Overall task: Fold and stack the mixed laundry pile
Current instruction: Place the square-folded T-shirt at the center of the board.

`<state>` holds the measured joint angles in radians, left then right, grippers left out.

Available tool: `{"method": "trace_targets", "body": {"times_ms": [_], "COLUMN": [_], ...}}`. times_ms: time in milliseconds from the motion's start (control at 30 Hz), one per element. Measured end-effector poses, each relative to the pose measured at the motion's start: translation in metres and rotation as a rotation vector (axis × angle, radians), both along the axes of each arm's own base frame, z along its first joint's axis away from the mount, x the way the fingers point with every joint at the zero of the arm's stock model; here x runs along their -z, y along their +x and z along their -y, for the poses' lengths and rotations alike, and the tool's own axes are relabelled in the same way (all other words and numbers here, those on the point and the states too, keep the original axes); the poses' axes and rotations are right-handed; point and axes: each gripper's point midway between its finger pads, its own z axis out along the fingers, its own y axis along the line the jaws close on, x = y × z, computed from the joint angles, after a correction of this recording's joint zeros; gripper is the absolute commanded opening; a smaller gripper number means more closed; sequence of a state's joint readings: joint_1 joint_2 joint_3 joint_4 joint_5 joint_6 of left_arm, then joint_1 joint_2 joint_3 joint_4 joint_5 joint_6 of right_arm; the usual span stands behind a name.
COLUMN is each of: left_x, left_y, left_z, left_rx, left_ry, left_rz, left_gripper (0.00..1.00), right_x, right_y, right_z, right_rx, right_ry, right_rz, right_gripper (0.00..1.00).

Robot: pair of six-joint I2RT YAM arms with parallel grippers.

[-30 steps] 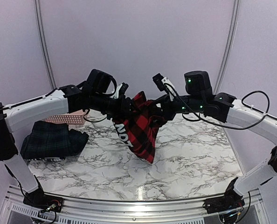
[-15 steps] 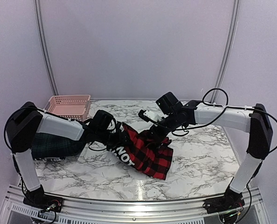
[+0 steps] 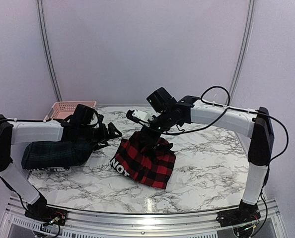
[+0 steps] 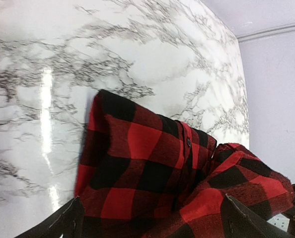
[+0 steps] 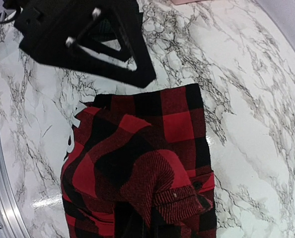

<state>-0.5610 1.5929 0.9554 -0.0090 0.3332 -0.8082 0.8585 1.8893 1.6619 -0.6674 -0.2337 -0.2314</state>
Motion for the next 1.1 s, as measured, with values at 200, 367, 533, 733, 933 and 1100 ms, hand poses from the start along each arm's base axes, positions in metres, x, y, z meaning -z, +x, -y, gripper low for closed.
{"method": "trace_targets", "body": {"times_ms": [200,367,533,733,933,1100], "left_x": [-0.003,0.003,0.010,0.023,0.029,0.026], "left_y": [0.001,-0.001,-0.004,-0.004,-0.010,-0.006], "left_z": [-0.043,-0.058,-0.059,-0.043,-0.025,-0.016], "left_rx": [-0.085,-0.097,-0.052,0.101,0.256,0.315], "left_ry": [0.056,0.093,0.137,0.203,0.270,0.293], "left_rz": [0.028,0.022,0.029,0.043,0.096,0.137], "left_gripper": [0.99,0.99,0.99,0.90,0.60,0.60], "right_x": [0.020,0.038,0.070,0.063,0.023,0.057], "right_y": [0.012,0.045,0.063,0.062,0.048,0.025], "right_z": [-0.029,-0.044,-0.026,0.015,0.095,0.104], "right_rx": [-0.019,0.047,0.164,0.310,0.492,0.506], "right_ry": [-0.061,-0.137,-0.274,-0.280,-0.043,0.003], "right_rz": [0.006,0.059,0.073,-0.018,-0.215,-0.366], "right_gripper": [0.00,0.04,0.52,0.55,0.61,0.65]}}
